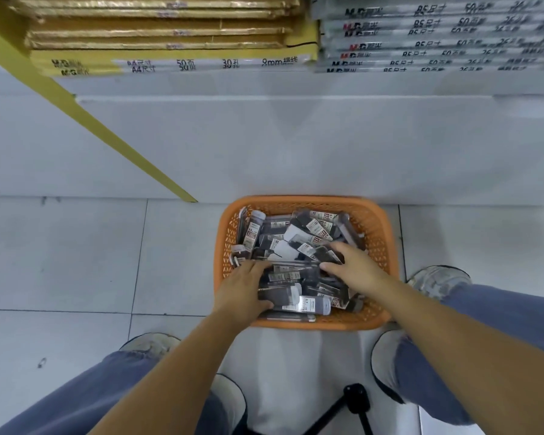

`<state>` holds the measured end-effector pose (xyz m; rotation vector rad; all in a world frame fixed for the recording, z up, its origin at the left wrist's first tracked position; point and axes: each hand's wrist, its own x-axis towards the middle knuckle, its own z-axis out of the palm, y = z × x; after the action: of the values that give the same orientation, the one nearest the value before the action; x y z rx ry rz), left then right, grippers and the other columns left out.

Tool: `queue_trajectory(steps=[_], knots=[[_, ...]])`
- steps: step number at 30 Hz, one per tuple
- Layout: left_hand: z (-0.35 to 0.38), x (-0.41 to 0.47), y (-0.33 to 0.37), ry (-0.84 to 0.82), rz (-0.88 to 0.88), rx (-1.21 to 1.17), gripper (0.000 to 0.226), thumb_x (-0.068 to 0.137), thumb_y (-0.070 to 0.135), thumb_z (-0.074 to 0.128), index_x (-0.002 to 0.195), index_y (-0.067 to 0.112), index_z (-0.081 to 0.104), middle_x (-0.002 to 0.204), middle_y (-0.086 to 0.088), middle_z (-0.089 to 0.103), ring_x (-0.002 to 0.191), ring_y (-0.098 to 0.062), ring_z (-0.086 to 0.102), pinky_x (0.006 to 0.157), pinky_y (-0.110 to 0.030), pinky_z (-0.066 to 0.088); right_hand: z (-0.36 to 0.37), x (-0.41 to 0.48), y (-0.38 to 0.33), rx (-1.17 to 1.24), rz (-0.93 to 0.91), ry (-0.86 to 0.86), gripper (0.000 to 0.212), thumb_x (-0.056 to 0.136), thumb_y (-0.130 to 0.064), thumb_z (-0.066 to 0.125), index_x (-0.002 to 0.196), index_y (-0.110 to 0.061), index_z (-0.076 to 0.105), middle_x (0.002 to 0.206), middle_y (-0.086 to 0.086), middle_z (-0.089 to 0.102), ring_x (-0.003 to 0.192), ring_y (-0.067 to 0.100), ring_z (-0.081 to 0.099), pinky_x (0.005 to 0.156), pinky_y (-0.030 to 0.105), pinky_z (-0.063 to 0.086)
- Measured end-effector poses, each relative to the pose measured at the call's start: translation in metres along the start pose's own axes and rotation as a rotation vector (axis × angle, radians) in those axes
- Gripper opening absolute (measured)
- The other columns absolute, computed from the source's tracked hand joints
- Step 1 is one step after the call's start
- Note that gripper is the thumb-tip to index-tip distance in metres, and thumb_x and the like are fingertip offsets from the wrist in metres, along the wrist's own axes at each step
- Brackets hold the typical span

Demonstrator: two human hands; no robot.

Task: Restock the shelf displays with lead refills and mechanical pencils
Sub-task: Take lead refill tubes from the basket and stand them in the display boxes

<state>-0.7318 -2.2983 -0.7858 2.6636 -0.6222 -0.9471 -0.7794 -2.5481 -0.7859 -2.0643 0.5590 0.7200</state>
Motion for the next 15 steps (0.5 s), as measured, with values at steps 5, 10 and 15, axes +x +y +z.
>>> queue_trajectory(steps=[5,10,15], knots=[[-0.003,0.004,0.000,-0.007,0.000,-0.003,0.051,0.085,0.039,0.074,0.132,0.034,0.053,0.130,0.007,0.052,0.121,-0.016,0.052,0.096,-0.032,0.045,-0.008,0.000,-0.005,0.069,0.005,-0.026,0.042,0.092,-0.029,0.064,0.132,-0.023,0.052,0.128,-0.003,0.062,0.098,0.007,0.062,0.074,0.018,0.048],[-0.002,0.007,0.000,0.014,-0.011,-0.082,0.034,0.090,0.038,0.069,0.122,0.034,0.061,0.123,0.010,0.058,0.116,-0.013,0.053,0.089,-0.028,0.044,-0.011,-0.003,-0.005,0.248,0.050,-0.021,0.037,0.091,-0.026,0.066,0.126,-0.022,0.057,0.112,-0.006,0.068,0.089,0.006,0.067,0.066,0.017,0.052],[-0.006,0.014,0.001,0.008,-0.039,-0.155,0.023,0.096,0.032,0.064,0.119,0.029,0.064,0.118,0.009,0.064,0.108,-0.014,0.057,0.080,-0.025,0.039,-0.012,-0.010,-0.007,0.263,0.064,-0.069,0.037,0.090,-0.030,0.067,0.126,-0.026,0.056,0.107,-0.012,0.068,0.088,0.003,0.066,0.068,0.018,0.052]])
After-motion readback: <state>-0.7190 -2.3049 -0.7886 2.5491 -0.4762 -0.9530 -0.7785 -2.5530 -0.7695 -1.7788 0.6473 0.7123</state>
